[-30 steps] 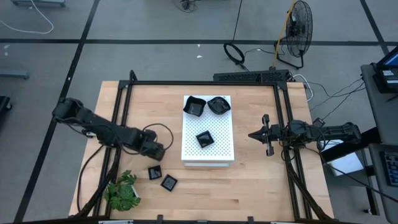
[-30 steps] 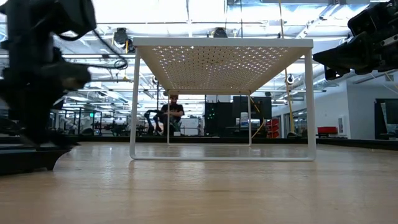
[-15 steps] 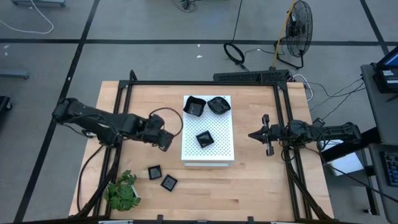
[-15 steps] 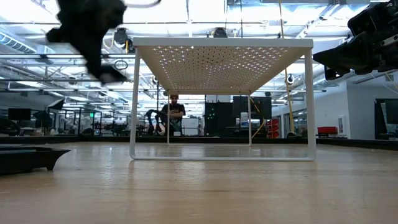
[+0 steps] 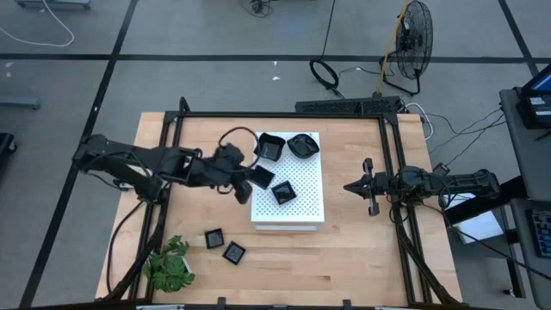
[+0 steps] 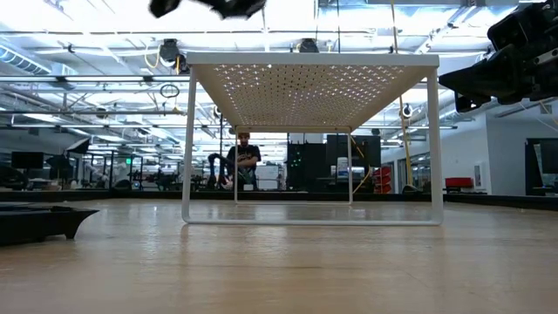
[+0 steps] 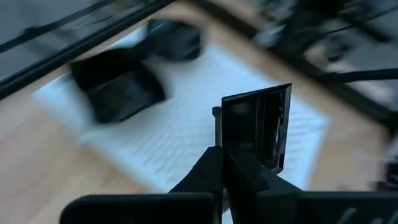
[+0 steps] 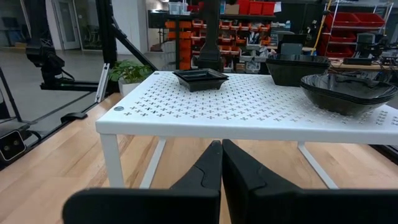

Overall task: Pick & Place Mini shaped plates
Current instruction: Stack the black square plate on top of the other black square plates on the shelf

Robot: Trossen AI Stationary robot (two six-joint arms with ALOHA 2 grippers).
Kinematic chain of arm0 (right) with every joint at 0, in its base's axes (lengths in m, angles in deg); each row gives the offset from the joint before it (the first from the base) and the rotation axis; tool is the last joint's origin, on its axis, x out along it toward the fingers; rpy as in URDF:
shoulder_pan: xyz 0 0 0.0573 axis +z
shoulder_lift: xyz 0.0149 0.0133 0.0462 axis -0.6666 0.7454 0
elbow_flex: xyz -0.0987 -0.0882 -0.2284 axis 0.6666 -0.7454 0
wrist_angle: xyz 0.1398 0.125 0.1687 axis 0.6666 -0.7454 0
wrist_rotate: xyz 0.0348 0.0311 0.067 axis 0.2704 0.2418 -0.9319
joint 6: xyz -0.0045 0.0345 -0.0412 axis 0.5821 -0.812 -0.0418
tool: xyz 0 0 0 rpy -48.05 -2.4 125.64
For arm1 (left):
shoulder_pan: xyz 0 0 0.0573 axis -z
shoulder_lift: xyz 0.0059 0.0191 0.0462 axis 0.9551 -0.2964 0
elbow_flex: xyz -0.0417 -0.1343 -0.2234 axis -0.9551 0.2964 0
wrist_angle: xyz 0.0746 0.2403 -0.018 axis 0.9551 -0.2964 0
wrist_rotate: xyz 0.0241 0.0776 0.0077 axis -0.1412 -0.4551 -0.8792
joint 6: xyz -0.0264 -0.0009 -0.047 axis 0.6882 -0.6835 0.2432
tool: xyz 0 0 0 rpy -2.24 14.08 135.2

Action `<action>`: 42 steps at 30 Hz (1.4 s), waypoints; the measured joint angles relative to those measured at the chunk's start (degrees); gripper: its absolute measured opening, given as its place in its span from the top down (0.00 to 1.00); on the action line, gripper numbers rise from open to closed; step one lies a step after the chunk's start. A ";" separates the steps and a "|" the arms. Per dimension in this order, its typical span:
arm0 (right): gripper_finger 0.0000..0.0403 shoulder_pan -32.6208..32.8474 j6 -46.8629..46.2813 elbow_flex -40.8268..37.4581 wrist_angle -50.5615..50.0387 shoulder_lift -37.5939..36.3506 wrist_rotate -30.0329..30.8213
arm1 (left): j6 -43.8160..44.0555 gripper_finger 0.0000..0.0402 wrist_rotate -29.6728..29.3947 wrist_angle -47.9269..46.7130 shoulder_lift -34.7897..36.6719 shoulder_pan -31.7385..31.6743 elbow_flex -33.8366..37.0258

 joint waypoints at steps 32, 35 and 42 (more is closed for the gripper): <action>1.00 0.00 0.00 0.02 -0.02 0.00 0.00 | -15.80 0.93 16.13 10.19 -12.43 -7.93 -0.02; 1.00 0.00 0.00 0.00 -0.02 0.00 0.00 | -15.82 0.95 16.12 10.20 -12.43 -7.93 -0.02; 1.00 0.00 0.00 0.01 -0.02 0.00 0.00 | -18.68 0.95 18.07 10.04 -12.43 -7.93 -0.02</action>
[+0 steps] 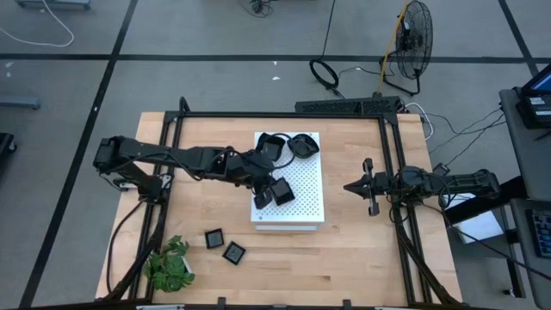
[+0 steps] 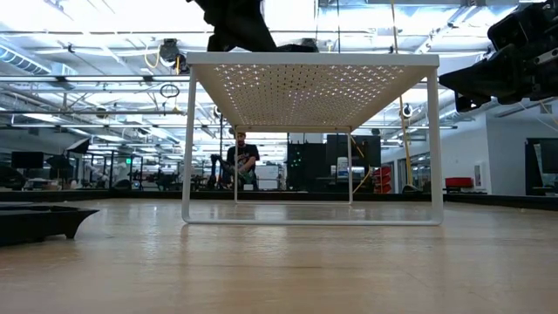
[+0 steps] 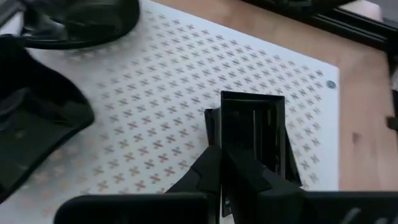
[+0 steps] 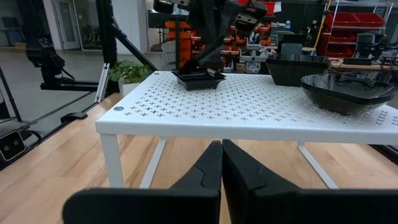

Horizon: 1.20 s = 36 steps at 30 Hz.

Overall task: Pick & Place Mini shaped plates
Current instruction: Stack the black square plate on top of the other black square plates on the shelf

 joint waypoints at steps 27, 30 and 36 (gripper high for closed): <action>1.00 0.00 0.00 0.00 -0.02 0.02 0.00 | 40.81 0.64 -9.61 -39.60 4.07 10.85 2.35; 1.00 0.01 0.01 0.00 -0.02 0.02 0.00 | 51.55 0.64 -4.99 -36.92 4.17 14.29 8.01; 1.00 0.01 0.00 0.00 0.00 0.02 0.00 | 70.32 0.64 1.36 -26.27 4.11 21.44 17.35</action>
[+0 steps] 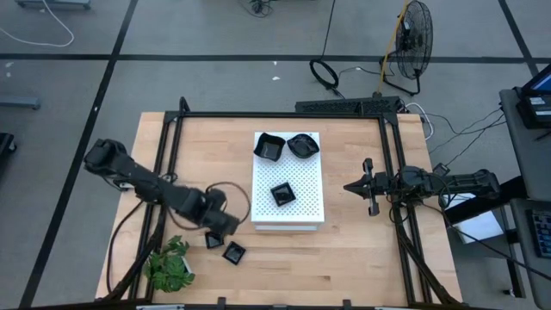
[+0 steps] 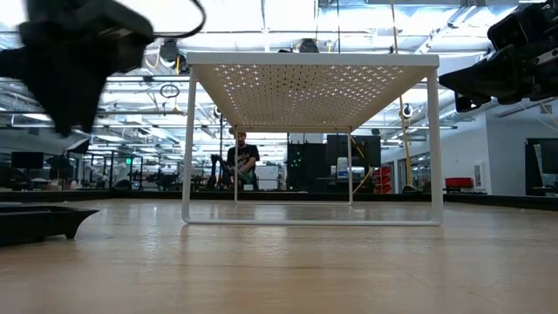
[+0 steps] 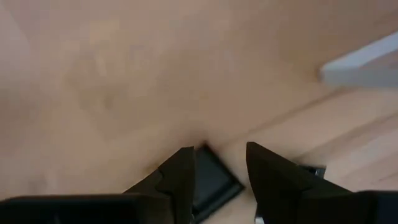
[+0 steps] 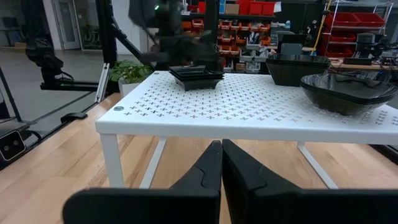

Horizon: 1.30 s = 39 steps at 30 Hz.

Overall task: Pick & Place Mini shaped plates
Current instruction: Stack the black square plate on top of the other black square plates on the shelf

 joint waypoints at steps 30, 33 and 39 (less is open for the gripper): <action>1.00 0.01 0.02 0.01 0.00 0.00 0.00 | 38.46 0.64 4.03 12.83 -0.02 12.55 15.34; 1.00 -0.01 0.00 0.01 0.00 -0.02 0.00 | 38.31 0.64 4.02 13.09 -0.02 12.55 15.34; 1.00 0.02 0.00 -0.01 0.02 -0.02 0.00 | 38.28 0.64 4.01 13.19 0.00 12.53 15.34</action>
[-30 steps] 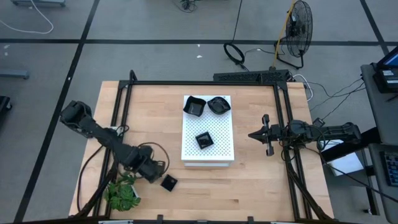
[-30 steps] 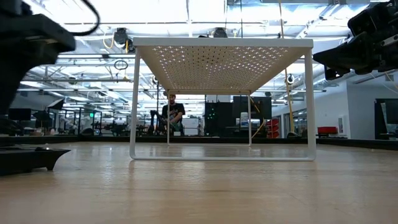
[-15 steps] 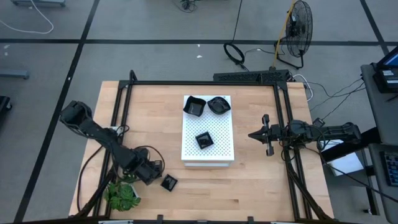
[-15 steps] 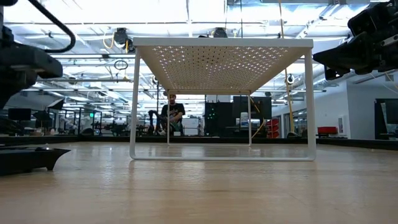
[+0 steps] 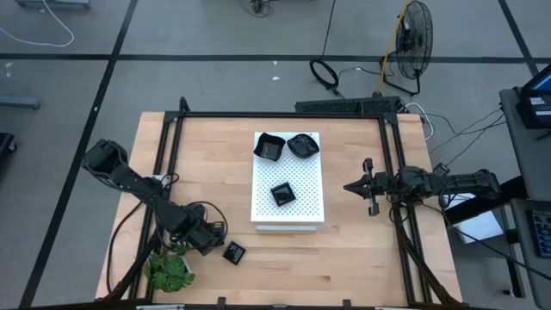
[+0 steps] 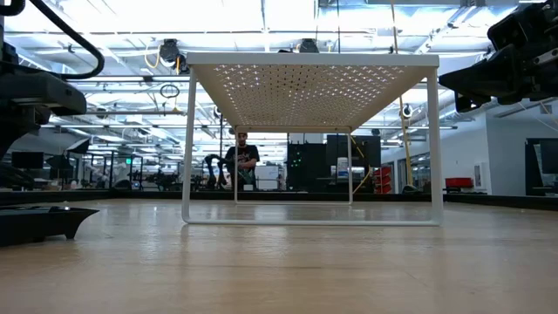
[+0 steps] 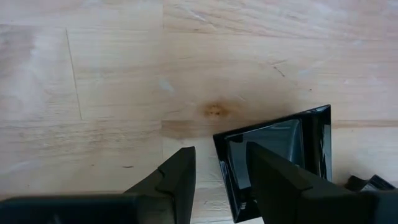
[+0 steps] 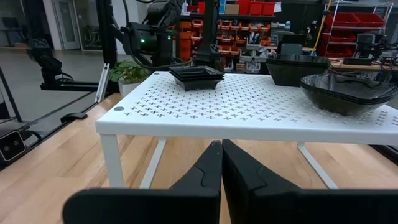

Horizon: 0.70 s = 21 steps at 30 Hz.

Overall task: Pick & Place Mini shaped plates
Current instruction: Stack the black square plate on top of the other black square plates on the shelf

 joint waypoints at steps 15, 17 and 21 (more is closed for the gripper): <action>1.00 -0.02 0.01 0.00 0.00 0.00 0.00 | -3.27 0.97 -4.80 0.28 0.00 -0.07 0.00; 1.00 -0.01 0.01 0.01 -0.02 0.00 0.00 | -5.71 0.96 -6.72 0.11 0.00 -0.48 -0.12; 1.00 -0.02 0.00 0.02 0.00 0.00 0.00 | -10.80 0.99 -10.92 -1.17 1.67 -1.93 -1.11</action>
